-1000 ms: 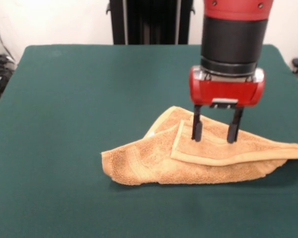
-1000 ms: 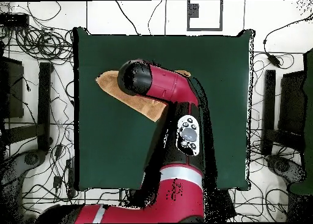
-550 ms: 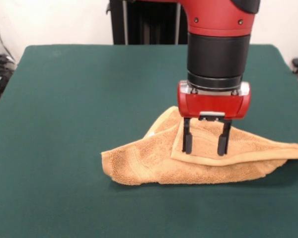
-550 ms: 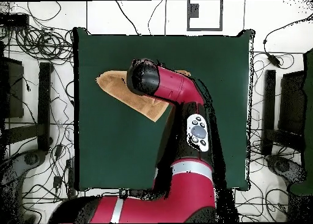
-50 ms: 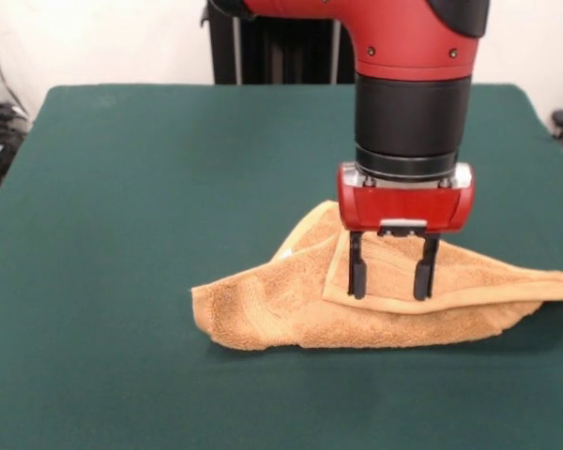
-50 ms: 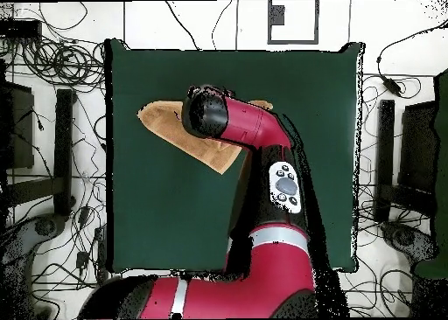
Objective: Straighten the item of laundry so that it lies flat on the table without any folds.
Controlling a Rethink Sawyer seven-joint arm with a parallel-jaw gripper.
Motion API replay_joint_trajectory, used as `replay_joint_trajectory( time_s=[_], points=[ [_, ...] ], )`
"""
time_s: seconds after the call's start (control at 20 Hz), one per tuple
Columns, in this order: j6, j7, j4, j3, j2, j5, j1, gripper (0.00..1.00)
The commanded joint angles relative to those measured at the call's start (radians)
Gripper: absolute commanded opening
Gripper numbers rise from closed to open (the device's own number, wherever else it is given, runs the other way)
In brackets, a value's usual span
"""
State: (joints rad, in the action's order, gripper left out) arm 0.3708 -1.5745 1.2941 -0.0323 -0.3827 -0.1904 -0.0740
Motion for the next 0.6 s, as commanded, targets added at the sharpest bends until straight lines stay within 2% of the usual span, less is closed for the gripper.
replay_joint_trajectory(
  time_s=[0.05,0.6],
  points=[
    [-0.001,-0.061,0.139,0.125,-0.015,0.061,-0.002,1.0],
    [0.004,-0.059,0.202,0.171,-0.05,0.095,-0.047,1.0]
  ],
)
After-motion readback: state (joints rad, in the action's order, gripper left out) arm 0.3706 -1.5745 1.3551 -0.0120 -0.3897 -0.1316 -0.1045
